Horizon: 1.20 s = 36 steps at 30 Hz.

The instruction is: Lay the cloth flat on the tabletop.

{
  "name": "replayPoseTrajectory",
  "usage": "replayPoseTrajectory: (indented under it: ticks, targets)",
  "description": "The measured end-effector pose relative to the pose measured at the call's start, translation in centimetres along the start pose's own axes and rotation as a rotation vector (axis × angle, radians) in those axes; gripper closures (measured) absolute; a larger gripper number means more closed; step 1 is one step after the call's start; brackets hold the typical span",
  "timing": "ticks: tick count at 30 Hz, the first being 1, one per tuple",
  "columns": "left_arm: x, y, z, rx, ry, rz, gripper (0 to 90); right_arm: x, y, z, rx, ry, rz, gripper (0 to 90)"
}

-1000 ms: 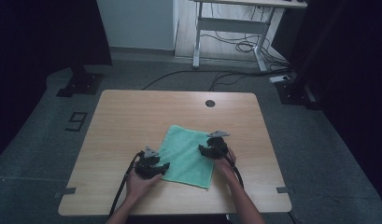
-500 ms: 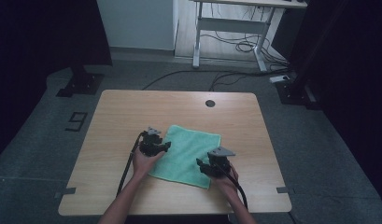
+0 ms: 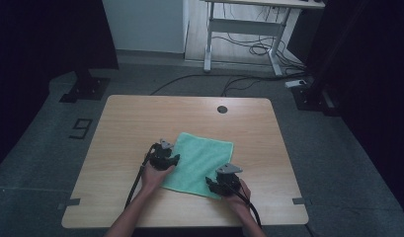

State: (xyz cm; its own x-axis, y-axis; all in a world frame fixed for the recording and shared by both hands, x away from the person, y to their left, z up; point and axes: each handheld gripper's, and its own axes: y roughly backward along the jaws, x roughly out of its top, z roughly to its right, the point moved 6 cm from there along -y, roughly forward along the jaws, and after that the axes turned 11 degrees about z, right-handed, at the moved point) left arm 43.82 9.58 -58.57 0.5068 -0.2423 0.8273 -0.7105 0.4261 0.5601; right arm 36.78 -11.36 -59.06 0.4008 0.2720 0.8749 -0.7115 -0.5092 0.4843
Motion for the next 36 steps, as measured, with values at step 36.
replayPoseTrajectory:
  ticks: [36]
  targets:
    - [3.5, -2.4, 0.9, -0.108, -0.025, 0.006, 84.1, -1.0, 2.2, 1.3, 0.064, -0.017, -0.003, 52.5]
